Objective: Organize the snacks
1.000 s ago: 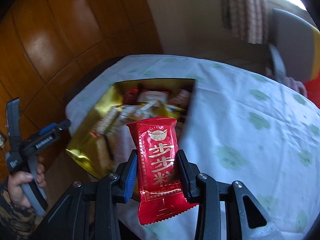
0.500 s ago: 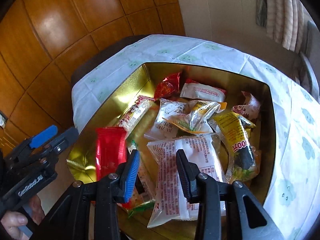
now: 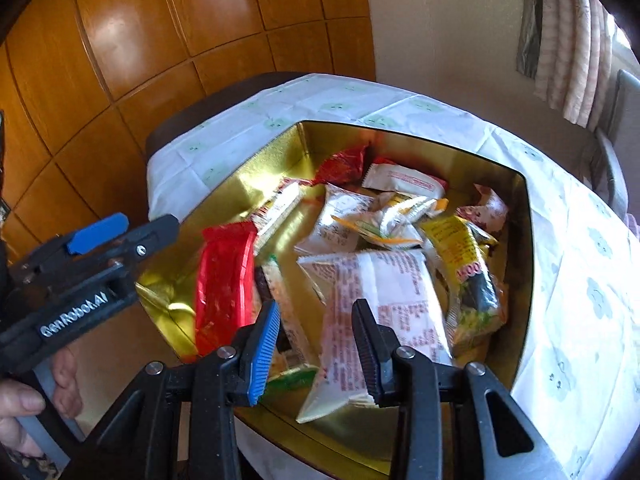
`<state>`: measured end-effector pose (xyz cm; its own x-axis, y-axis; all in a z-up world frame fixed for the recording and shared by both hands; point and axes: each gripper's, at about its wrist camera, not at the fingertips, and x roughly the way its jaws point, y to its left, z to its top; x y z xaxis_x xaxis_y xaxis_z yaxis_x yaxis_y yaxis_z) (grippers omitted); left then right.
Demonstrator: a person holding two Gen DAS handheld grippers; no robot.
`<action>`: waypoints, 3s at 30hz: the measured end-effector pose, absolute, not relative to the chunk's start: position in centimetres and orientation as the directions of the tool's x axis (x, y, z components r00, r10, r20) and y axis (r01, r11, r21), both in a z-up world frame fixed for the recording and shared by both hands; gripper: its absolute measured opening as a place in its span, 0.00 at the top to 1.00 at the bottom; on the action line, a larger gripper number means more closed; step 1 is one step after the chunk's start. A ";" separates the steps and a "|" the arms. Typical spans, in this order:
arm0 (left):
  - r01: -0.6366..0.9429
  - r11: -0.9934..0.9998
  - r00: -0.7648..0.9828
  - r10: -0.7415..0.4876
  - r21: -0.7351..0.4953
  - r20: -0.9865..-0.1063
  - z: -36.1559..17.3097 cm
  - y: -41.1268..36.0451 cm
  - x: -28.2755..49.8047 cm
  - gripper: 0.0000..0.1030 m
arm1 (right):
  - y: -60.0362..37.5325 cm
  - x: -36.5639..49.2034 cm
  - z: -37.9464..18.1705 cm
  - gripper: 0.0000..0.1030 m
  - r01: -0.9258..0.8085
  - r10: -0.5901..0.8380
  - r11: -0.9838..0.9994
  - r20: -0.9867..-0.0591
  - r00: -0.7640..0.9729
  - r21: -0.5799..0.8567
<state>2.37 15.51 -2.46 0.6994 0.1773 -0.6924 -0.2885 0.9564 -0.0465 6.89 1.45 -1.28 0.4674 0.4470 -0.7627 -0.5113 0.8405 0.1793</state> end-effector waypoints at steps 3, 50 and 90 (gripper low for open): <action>-0.273 0.961 0.705 0.171 -0.041 -0.688 -2.3 15.0 2.3 0.33 | 0.9 6.4 -1.2 0.63 -0.504 0.439 0.846 -0.759 0.480 0.171; 0.008 0.999 0.801 0.021 0.045 -0.599 -0.4 2.0 -2.3 0.09 | -11.5 -1.7 -0.3 0.62 -0.126 0.136 0.990 -0.648 0.749 0.062; -0.017 0.999 0.796 0.035 0.036 -0.604 -0.4 3.0 -2.1 0.03 | -10.3 -1.6 -0.5 0.62 -0.151 0.144 0.987 -0.655 0.741 0.046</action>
